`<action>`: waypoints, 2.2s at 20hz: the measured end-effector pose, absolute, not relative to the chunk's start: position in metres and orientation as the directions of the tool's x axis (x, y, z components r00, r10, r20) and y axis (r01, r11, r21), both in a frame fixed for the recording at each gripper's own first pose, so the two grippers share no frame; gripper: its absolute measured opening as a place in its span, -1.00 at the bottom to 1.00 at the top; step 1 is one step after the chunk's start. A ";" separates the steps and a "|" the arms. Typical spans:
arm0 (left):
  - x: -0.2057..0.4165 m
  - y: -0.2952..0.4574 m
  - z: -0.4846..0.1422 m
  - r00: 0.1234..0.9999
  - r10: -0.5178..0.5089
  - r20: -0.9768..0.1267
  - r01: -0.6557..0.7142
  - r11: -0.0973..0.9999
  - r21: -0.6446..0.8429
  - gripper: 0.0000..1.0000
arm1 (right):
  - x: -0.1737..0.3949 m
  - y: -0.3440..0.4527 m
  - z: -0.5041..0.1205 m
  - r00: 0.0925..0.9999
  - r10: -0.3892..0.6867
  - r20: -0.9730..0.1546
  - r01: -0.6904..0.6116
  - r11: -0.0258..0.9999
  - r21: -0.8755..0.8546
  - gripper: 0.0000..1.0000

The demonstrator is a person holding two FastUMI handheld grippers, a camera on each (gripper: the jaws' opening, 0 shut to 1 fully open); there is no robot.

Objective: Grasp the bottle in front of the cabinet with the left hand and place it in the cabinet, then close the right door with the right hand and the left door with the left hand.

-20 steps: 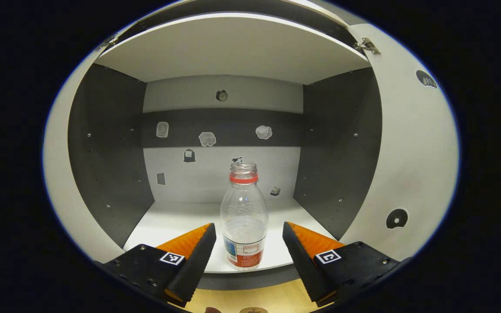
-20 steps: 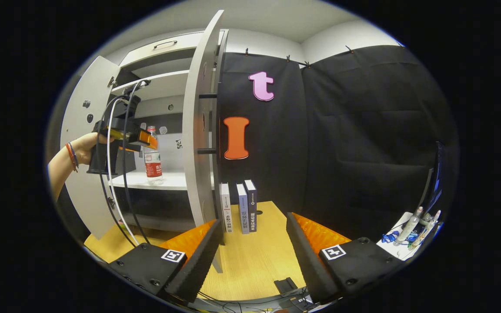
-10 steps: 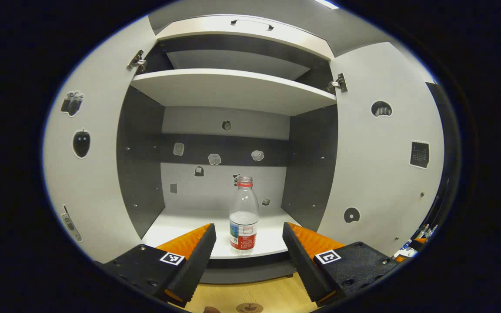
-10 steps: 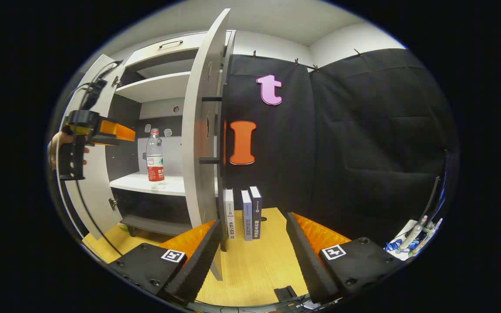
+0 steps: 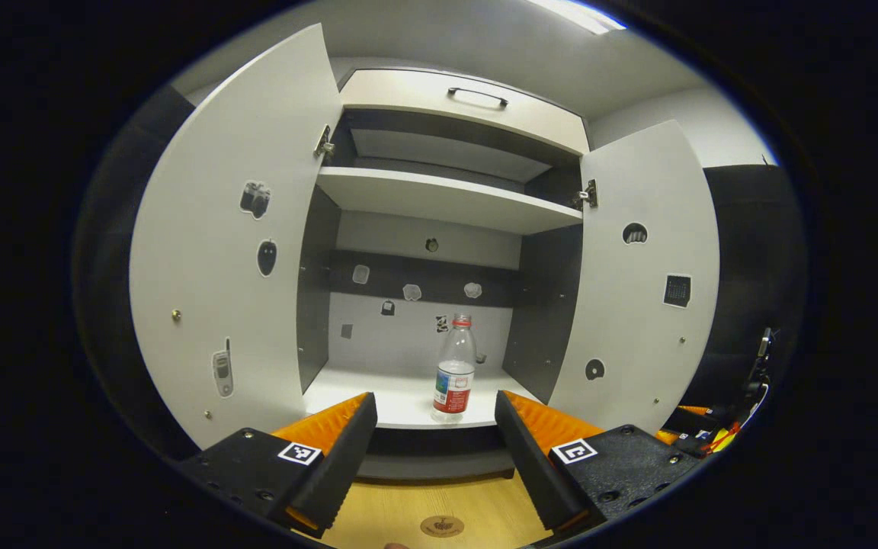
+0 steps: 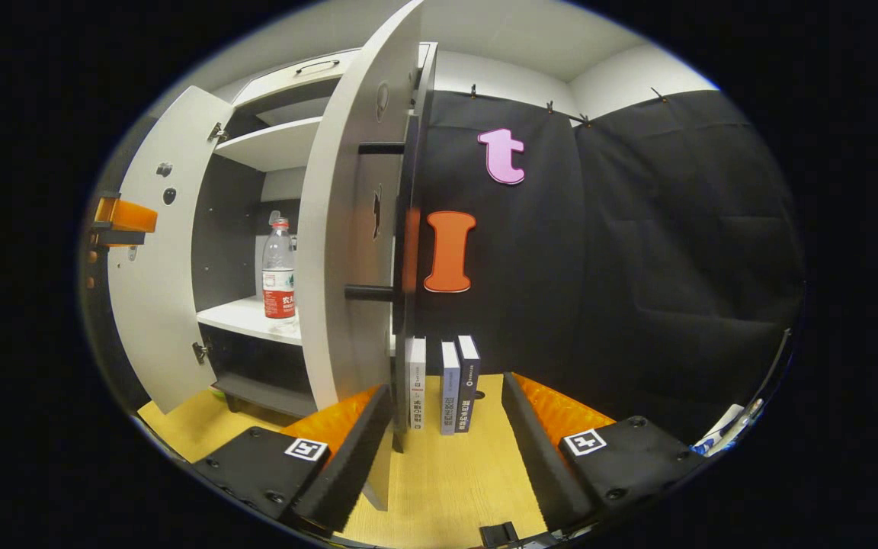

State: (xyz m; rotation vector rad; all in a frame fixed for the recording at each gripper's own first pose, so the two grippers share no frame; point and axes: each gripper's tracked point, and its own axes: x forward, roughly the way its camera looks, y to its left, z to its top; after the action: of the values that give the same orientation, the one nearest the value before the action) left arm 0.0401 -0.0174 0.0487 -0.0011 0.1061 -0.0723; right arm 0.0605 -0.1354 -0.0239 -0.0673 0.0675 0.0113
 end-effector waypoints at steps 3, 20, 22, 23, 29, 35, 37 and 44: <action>0.033 -0.009 0.056 0.995 -0.037 -0.093 0.037 0.999 -0.002 0.89 | 0.059 -0.132 -0.021 0.998 0.015 -0.063 -0.018 0.999 -0.050 0.92; 0.003 0.008 0.076 0.998 0.037 -0.060 -0.038 0.999 -0.018 0.89 | 0.063 -0.086 -0.026 0.978 0.192 -0.079 -0.194 0.981 -0.010 0.89; 0.001 0.012 0.079 0.997 0.047 -0.056 -0.048 0.999 -0.019 0.89 | 0.065 -0.083 -0.026 0.975 0.209 -0.075 -0.210 0.978 -0.010 0.89; 0.000 0.015 0.080 0.997 0.053 -0.054 -0.054 0.998 -0.017 0.89 | 0.067 -0.083 -0.026 0.975 0.208 -0.077 -0.210 0.978 -0.010 0.89; -0.003 0.028 0.082 0.996 0.081 -0.046 -0.081 0.997 -0.009 0.89 | 0.070 -0.082 -0.026 0.977 0.199 -0.078 -0.199 0.980 0.000 0.89; -0.007 0.038 0.082 0.995 0.091 -0.044 -0.091 0.996 -0.011 0.89 | 0.072 -0.076 -0.027 0.972 0.221 -0.083 -0.222 0.975 -0.001 0.89; -0.010 0.045 0.080 0.994 0.100 -0.045 -0.101 0.995 -0.009 0.89 | 0.072 -0.075 -0.028 0.971 0.223 -0.087 -0.225 0.974 -0.006 0.89; -0.025 0.072 0.070 0.989 0.133 -0.059 -0.134 0.991 -0.006 0.89 | 0.071 -0.065 -0.038 0.958 0.257 -0.130 -0.262 0.965 -0.022 0.90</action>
State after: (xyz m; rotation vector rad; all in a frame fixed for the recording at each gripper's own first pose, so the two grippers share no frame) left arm -0.0254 0.0724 0.0701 -0.0098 0.0588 0.1341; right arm 0.0709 -0.0648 -0.0383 -0.0397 0.1271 0.2634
